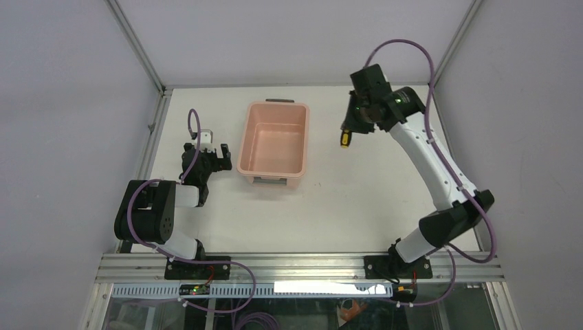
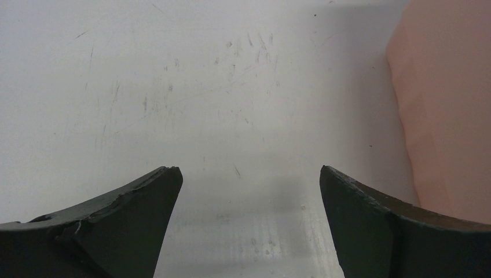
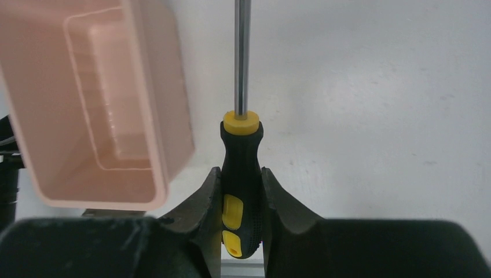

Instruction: Put the screwdriver in the bin

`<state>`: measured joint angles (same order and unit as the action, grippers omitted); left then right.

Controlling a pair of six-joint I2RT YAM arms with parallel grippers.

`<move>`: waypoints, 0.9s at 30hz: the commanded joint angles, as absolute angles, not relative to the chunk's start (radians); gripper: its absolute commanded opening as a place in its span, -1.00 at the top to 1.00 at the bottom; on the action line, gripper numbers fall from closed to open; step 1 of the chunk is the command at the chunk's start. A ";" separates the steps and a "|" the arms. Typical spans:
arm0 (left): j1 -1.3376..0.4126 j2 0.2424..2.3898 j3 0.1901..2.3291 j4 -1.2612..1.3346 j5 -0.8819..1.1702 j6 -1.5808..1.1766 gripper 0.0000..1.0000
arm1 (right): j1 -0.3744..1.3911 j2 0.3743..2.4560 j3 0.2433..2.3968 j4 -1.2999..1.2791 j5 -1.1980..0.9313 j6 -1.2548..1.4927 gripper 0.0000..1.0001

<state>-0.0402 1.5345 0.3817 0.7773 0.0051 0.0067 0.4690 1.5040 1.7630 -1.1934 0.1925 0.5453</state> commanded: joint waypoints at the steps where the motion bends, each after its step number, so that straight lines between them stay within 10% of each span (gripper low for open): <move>1: -0.049 1.508 0.383 0.804 0.009 -0.009 -0.98 | 0.599 1.662 1.937 -1.088 0.133 0.558 1.00; 18: -0.048 1.508 0.383 0.804 0.010 -0.009 -0.98 | 0.796 2.303 2.148 -0.917 0.161 0.635 0.97; 27: -0.048 1.507 0.383 0.804 0.009 -0.009 -0.98 | 0.799 2.367 2.116 -0.910 0.166 0.626 0.43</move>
<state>-0.0402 1.5345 0.3817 0.7773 0.0051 0.0067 0.7956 2.4001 2.1033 -0.9516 0.1436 0.6239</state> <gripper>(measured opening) 0.992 0.250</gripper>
